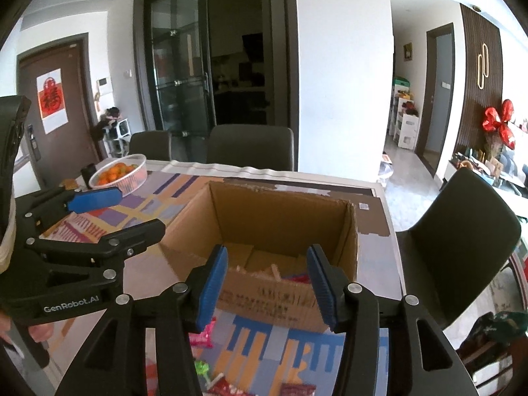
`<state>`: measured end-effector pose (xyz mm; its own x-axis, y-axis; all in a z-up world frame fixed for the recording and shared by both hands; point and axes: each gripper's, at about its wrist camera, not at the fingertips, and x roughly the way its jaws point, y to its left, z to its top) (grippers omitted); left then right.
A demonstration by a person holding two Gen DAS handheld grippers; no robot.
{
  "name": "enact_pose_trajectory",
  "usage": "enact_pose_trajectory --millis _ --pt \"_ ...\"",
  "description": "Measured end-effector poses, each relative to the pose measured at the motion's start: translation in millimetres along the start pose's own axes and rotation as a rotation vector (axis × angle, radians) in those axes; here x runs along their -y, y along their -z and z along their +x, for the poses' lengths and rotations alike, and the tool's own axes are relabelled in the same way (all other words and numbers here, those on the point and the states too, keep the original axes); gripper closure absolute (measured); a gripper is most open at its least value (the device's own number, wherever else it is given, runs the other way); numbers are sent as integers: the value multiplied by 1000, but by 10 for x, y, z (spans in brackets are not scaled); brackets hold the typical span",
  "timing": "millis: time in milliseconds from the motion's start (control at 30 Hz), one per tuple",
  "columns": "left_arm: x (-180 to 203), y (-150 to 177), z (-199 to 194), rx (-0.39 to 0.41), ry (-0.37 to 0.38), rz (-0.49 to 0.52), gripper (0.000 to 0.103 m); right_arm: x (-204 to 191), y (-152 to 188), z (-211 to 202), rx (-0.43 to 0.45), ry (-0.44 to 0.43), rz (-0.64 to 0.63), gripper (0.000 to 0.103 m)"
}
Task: Organize snacks
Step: 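Grasp the green candy with the left tool while the right tool grasps the red snack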
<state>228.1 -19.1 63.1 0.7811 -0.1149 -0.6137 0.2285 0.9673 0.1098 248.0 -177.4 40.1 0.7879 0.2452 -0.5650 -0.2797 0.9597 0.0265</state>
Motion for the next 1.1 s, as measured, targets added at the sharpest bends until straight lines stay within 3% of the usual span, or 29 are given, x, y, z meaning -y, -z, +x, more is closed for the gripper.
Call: enact_pose_trajectory --millis 467,900,1100 --pt "155 572 -237 -40 32 13 33 -148 436 -224 -49 -19 -23 52" --pt "270 1161 -98 -141 90 37 33 -258 978 -81 -188 -50 -60 52" --pt "293 1318 43 -176 153 66 34 -312 1217 67 -271 -74 -89 52"
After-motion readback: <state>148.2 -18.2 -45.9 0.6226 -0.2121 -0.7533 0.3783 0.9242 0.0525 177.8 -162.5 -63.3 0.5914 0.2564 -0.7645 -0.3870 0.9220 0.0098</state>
